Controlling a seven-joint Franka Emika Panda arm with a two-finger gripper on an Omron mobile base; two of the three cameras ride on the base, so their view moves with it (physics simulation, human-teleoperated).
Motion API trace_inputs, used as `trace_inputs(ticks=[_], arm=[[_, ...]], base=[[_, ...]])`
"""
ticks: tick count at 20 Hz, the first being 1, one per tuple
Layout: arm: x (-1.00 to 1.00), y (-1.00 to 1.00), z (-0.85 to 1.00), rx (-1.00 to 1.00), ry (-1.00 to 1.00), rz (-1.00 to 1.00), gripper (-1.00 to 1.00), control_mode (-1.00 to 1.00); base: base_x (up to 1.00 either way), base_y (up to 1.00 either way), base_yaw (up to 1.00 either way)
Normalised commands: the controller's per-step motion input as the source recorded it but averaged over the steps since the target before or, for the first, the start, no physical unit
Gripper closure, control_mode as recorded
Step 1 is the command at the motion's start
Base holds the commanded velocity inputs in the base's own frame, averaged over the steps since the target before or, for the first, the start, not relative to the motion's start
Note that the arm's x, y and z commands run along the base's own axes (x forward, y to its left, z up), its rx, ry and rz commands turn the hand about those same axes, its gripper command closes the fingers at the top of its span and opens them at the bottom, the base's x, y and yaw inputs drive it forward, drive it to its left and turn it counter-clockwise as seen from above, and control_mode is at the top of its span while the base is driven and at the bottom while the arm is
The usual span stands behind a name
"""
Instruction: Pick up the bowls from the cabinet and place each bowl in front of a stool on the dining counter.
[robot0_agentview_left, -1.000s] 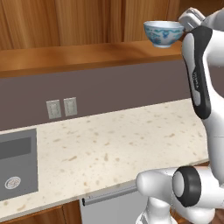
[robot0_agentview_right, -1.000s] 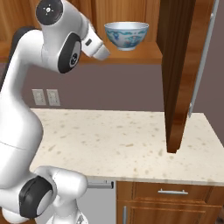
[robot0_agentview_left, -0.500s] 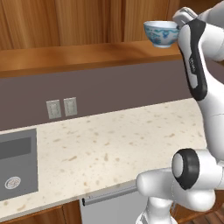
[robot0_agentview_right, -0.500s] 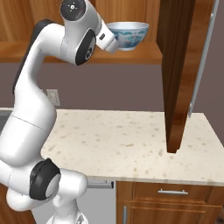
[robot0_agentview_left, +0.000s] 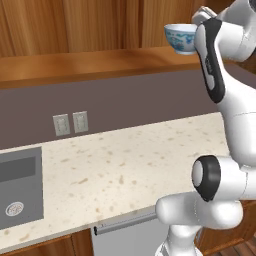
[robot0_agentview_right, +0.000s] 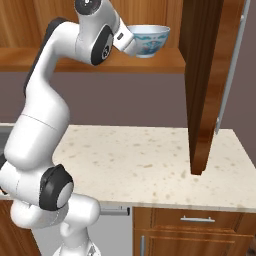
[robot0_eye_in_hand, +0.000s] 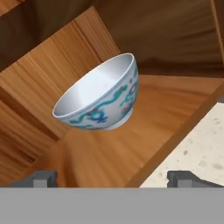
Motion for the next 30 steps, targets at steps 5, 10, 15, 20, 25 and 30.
trace_inputs(ticks=[5,10,15,20,25,30], arm=[[0.27,-0.25,0.0,0.0,0.04,-0.09,-1.0,-1.0],[0.23,-0.41,0.0,0.0,0.0,-0.07,-1.0,-1.0],[0.33,-0.23,-0.02,0.0,0.0,-0.04,-1.0,-1.0],[0.41,-0.01,-0.06,0.0,0.05,0.0,-1.0,-1.0],[0.34,0.0,0.0,0.0,0.11,0.0,-1.0,-1.0],[0.3,0.0,0.0,0.0,0.11,0.0,-1.0,-1.0]], base=[[0.0,0.0,0.0],[0.0,0.0,0.0],[0.0,0.0,0.0],[0.0,0.0,0.0],[0.0,0.0,0.0],[0.0,0.0,0.0]])
